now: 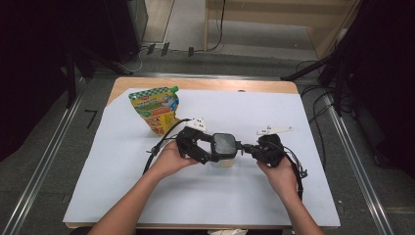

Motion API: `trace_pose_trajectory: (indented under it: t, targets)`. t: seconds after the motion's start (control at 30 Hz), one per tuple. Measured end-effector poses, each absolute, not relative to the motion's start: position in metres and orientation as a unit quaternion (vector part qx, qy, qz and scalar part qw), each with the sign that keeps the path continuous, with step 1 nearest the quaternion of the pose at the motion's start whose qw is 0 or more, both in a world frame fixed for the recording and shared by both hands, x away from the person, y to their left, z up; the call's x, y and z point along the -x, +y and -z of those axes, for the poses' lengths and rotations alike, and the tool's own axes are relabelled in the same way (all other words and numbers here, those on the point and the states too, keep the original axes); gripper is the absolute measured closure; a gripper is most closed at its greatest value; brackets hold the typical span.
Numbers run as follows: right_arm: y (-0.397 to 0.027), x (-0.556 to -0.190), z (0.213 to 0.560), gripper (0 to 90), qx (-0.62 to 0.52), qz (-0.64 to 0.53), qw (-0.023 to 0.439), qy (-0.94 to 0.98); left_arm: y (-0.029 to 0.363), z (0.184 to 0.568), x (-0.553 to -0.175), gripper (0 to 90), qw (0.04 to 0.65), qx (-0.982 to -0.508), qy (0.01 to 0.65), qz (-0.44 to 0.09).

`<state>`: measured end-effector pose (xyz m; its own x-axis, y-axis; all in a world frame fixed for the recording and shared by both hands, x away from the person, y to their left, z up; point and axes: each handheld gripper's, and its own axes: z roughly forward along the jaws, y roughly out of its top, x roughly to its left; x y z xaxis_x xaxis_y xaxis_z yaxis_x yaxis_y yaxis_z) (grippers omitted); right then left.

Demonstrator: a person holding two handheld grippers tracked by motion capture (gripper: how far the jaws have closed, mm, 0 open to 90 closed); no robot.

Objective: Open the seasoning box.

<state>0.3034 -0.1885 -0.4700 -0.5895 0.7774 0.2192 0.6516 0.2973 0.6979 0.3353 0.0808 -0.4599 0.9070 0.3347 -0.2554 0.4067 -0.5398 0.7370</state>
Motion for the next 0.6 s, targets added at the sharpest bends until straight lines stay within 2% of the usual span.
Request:
trace_pose_trajectory:
  t: [0.6]
  targets:
    - [-0.188,-0.303,0.47,90.0,-0.447,-0.39,0.083,0.801,0.076,0.447,-0.336,14.4,0.416,-0.888,0.194,0.028]
